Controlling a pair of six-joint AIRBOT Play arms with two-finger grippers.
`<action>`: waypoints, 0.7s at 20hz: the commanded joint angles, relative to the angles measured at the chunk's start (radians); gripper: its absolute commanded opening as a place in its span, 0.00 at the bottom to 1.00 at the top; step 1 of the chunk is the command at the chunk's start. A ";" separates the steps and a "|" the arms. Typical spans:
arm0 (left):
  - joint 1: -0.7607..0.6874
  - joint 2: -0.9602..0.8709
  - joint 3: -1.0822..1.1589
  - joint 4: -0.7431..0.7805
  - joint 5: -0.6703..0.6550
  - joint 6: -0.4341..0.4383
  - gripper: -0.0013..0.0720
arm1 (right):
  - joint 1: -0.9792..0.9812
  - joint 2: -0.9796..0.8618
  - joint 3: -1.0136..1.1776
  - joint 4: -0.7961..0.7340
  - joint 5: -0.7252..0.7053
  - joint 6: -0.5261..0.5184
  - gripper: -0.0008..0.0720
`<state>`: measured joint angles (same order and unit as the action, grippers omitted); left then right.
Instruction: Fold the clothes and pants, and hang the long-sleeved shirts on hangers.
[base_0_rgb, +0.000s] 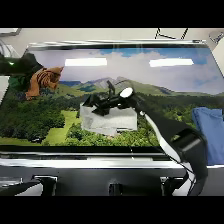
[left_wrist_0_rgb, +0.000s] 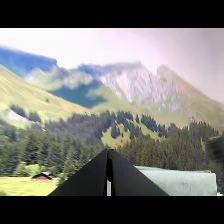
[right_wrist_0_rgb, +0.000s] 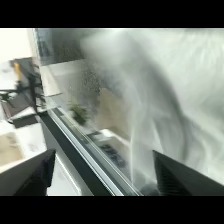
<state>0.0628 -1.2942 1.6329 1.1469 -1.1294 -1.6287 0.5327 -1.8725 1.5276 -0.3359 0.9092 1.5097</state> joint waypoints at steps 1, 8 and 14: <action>0.023 0.052 -0.001 0.033 -0.038 0.012 0.05 | 0.003 -0.058 0.001 0.109 -0.064 -0.046 0.97; 0.030 0.052 -0.001 0.033 -0.058 0.059 0.05 | -0.518 0.175 -0.003 -0.670 0.467 0.115 0.93; 0.029 0.052 -0.001 0.032 -0.070 0.058 0.05 | -0.600 0.182 -0.287 -0.555 0.411 0.000 0.88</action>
<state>0.0910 -1.2427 1.6321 1.1782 -1.1908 -1.5734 -0.0433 -1.7008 1.3605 -0.9379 1.3586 1.5898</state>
